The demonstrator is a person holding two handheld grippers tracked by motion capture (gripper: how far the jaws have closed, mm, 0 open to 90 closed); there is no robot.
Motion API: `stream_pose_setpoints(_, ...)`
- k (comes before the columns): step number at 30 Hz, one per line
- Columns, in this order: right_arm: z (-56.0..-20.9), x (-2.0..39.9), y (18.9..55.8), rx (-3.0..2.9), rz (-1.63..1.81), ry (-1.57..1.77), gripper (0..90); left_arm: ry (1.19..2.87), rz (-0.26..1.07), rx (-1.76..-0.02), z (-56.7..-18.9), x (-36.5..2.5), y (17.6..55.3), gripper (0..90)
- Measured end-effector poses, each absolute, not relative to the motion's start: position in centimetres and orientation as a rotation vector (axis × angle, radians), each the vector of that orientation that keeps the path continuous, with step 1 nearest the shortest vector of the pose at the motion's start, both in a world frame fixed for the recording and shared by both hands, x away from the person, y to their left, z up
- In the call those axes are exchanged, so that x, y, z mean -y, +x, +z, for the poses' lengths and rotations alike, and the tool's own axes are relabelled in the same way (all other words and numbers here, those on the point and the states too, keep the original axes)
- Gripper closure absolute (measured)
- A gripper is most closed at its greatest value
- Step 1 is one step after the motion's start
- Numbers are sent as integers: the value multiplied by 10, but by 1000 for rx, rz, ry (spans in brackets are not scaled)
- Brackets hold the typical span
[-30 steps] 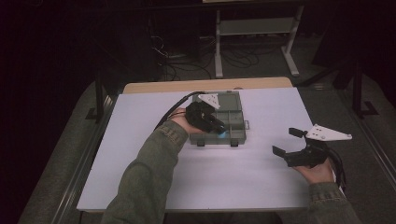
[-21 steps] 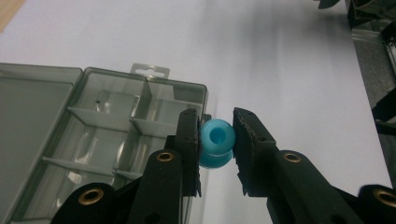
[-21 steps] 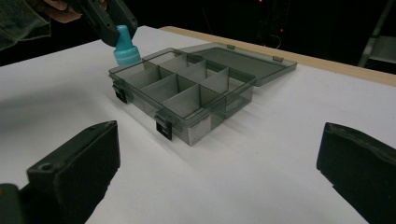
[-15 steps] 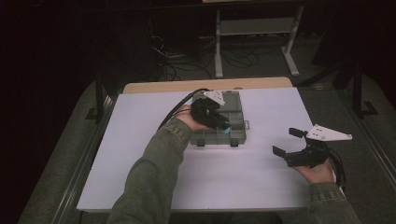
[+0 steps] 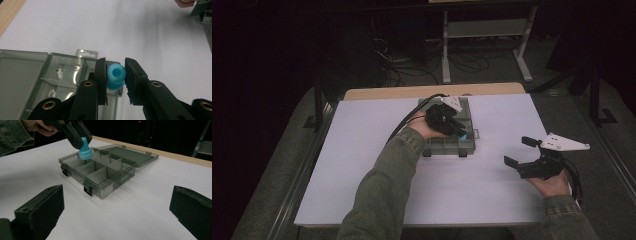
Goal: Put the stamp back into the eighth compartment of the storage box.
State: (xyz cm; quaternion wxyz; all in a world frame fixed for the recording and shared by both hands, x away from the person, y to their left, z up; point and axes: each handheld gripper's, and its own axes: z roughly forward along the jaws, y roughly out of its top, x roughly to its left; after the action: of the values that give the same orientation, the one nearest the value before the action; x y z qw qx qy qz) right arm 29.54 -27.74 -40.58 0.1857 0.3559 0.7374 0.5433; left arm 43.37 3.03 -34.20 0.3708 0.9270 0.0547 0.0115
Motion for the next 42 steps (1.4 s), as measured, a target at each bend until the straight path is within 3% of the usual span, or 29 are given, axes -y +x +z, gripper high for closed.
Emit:
stream_pose_setpoints(37, -406, 279, 295, -2071, 1547, 999, 0, 2449, 23, -217, -389, -5, 460, 720)
stream_pose_setpoints(42, -406, 279, 295, -2070, 1550, 997, 0, 2447, -3, -231, -392, -5, 461, 664)
